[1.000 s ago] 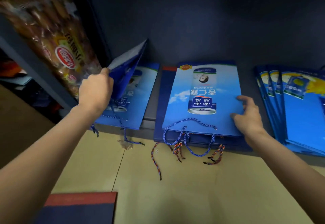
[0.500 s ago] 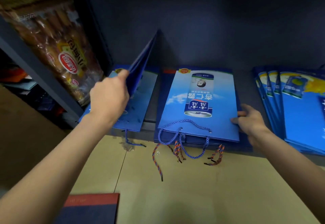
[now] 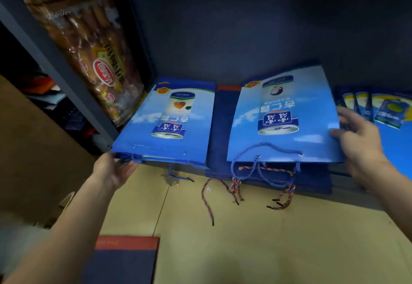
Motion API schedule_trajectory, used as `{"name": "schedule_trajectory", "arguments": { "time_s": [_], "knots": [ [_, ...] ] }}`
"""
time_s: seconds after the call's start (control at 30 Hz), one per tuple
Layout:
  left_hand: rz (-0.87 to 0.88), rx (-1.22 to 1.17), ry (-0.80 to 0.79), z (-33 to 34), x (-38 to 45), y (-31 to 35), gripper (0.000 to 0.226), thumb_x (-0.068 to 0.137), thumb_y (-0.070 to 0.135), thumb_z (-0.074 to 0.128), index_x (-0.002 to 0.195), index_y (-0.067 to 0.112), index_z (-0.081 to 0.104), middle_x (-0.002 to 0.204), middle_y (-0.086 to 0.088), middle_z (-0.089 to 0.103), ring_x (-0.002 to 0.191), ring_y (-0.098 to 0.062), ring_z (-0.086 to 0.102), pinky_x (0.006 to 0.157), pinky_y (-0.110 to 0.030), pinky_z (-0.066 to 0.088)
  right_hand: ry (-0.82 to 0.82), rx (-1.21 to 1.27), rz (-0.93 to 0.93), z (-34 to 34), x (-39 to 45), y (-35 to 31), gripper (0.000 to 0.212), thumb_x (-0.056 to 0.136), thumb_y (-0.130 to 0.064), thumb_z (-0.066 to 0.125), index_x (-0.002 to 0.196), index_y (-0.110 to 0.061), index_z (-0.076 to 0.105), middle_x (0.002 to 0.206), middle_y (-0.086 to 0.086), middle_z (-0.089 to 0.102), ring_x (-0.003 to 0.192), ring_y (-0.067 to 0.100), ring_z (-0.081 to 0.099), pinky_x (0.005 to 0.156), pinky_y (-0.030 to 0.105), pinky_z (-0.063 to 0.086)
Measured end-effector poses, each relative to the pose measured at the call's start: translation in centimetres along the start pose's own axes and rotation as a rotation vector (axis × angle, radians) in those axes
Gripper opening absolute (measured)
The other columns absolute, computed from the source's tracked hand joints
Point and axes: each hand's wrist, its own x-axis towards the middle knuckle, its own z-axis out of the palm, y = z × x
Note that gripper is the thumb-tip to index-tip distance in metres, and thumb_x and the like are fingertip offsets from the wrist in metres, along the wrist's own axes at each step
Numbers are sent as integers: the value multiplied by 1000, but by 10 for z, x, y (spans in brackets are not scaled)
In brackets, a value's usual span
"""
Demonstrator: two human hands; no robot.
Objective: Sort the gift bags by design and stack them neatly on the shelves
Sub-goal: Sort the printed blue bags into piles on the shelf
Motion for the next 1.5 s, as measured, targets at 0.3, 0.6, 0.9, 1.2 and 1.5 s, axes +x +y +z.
{"name": "schedule_trajectory", "arguments": {
  "time_s": [0.3,0.6,0.9,1.2,1.5],
  "knots": [
    [368,466,214,24,-1,-7,52,96,24,35,146,13,29,146,-8,35,132,-29,34,105,-40,30,-130,298,145,87,-17,-6,51,84,19,35,124,-10,49,72,-11,69,66,5,64,62,22,54],
    [795,1815,-266,27,-17,-48,68,91,59,39,146,44,1,158,7,-9,144,-26,-15,113,-53,-4,-583,-590,47,201,-42,35,57,87,-3,52,141,-10,33,145,12,35,129,30,39,104,34,37],
    [1458,1658,53,-12,22,-66,44,74,43,58,113,26,49,103,-8,51,89,-27,39,80,-43,33,-797,-835,-144,220,-75,38,69,92,-16,54,149,-16,14,157,4,4,140,27,11,110,30,20],
    [1359,1704,-54,2,41,-21,44,83,49,43,117,24,54,115,-8,60,99,-35,55,84,-48,42,-754,-800,-283,238,-79,33,62,88,-14,58,142,-13,28,146,11,16,135,28,22,106,29,28],
    [1056,1833,-52,18,54,-12,65,91,53,40,147,24,22,155,-8,15,142,-32,9,111,-58,5,-788,-830,-277,243,-65,42,76,83,-12,64,145,-21,21,153,8,9,138,30,11,109,35,25]
  ]
}}
